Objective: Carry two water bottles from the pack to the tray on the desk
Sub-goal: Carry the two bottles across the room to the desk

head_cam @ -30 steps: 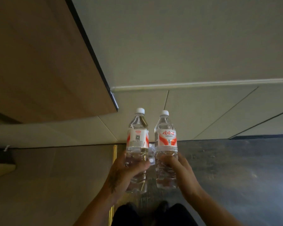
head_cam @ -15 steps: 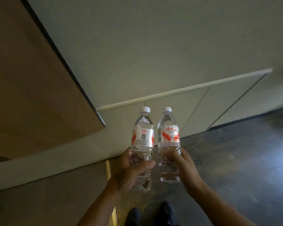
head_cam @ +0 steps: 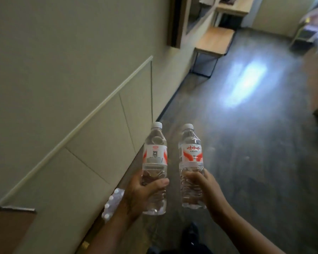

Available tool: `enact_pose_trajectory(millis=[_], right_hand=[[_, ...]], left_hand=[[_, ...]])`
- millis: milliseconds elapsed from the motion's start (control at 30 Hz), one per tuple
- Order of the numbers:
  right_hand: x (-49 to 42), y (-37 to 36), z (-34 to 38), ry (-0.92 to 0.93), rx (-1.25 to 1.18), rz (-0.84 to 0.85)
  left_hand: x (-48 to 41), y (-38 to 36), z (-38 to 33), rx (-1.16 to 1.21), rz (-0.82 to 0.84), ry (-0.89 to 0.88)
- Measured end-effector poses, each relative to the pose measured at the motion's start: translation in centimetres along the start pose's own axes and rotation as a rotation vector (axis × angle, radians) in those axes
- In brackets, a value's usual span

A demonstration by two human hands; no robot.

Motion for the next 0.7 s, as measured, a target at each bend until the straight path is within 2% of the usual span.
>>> enact_pose_trajectory(millis=[200,367,700], right_hand=[[3.2,8.1,0.6,0.066,-0.085,-0.240],[4.6,13.6,0.6,0.083,-0.153,-0.334],[5.7,23.9,1.5,0.095,-0.249,-0.424]], left_hand=[[-2.9,-7.5,-2.8,-0.095,0.238,-0.057],[-4.6,-13.5,-4.7,-0.166,0.346,-0.098],[-6.1,-24.3,-8.6,-0.190,0.392,-0.119]])
Point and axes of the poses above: each hand's wrist, its own x-axis away from the middle knuckle, its own y-axis out of the back of the hand, z = x × y, the point moved 2 cm from there along -x, towards the middle knuckle, and after that the axes turned 11 degrees about -x, right-handed, at the moved point
